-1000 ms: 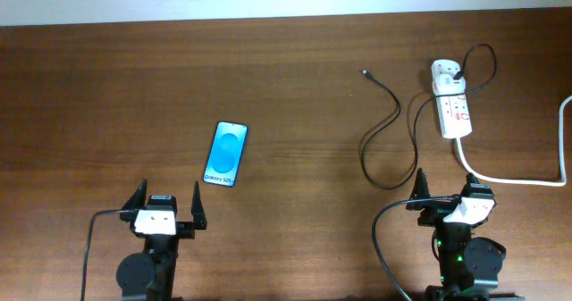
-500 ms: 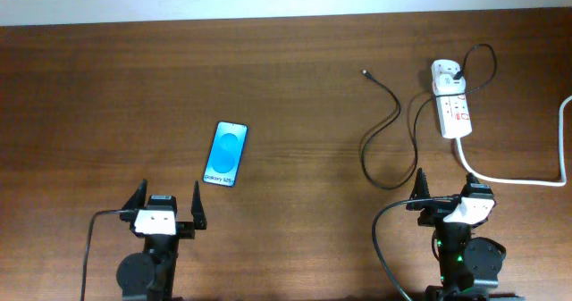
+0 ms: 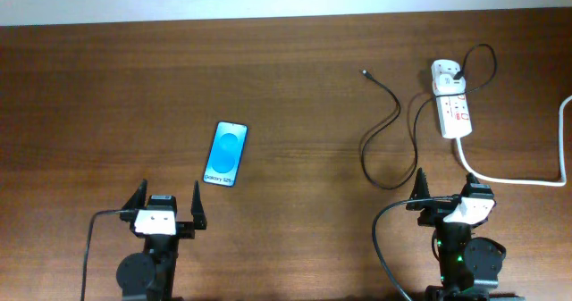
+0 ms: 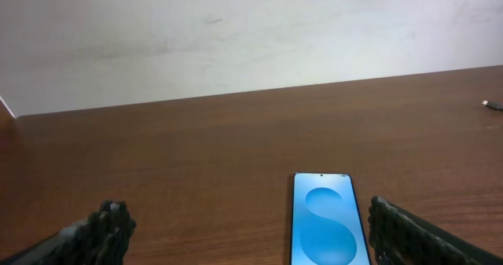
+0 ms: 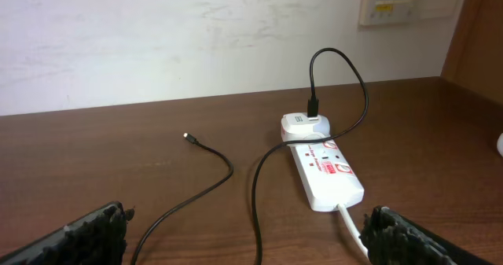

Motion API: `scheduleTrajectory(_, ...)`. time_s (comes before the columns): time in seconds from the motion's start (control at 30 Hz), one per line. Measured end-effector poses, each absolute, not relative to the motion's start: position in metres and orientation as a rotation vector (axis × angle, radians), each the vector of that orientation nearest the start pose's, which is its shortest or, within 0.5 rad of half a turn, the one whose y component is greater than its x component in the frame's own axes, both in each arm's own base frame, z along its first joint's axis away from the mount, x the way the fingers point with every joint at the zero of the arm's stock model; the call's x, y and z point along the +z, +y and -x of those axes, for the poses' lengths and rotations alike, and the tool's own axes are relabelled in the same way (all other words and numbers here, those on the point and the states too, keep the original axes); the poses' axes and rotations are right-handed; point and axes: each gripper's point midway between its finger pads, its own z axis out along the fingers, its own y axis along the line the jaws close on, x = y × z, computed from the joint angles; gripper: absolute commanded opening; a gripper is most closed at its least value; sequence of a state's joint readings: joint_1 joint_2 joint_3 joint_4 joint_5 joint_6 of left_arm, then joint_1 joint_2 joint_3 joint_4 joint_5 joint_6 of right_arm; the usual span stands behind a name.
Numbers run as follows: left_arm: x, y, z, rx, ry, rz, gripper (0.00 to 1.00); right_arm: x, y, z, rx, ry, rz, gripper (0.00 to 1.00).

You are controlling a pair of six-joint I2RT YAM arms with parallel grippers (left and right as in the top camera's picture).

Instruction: Plug charger to phone and switch on socket

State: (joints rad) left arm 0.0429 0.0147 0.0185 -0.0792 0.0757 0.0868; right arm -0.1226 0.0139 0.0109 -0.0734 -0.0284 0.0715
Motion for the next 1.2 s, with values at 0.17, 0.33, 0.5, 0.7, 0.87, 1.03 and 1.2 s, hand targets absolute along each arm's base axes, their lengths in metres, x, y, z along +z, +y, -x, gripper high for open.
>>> scheduleTrajectory(0.17, 0.160, -0.003, -0.246, 0.036, 1.643, -0.094, 0.99, 0.158, -0.025, -0.245, -0.016, 1.641, -0.138, 0.98)
scheduleTrajectory(0.33, 0.160, -0.002, -0.246, 0.037, 1.643, -0.094, 0.99, 0.158, -0.025, -0.245, -0.016, 1.641, -0.138, 0.98)
scheduleTrajectory(0.5, 0.163, -0.003, -0.246, 0.037, 1.632, -0.094, 0.99, 0.158, -0.025, -0.245, -0.016, 1.642, -0.138, 0.98)
scheduleTrajectory(0.7, 0.158, -0.007, -0.245, -0.026, 1.658, -0.070, 0.99, 0.158, -0.025, -0.245, -0.016, 1.642, -0.138, 0.98)
scheduleTrajectory(0.87, 0.179, -0.015, -0.234, -0.089, 1.696, -0.078, 0.99, 0.158, -0.025, -0.245, -0.016, 1.642, -0.138, 0.98)
scheduleTrajectory(1.03, 0.233, -0.021, -0.217, -0.118, 1.685, -0.100, 0.99, 0.158, -0.025, -0.245, -0.016, 1.642, -0.137, 0.98)
scheduleTrajectory(1.2, 0.270, -0.032, -0.216, -0.181, 1.741, -0.139, 0.99, 0.158, -0.025, -0.245, -0.016, 1.642, -0.138, 0.98)
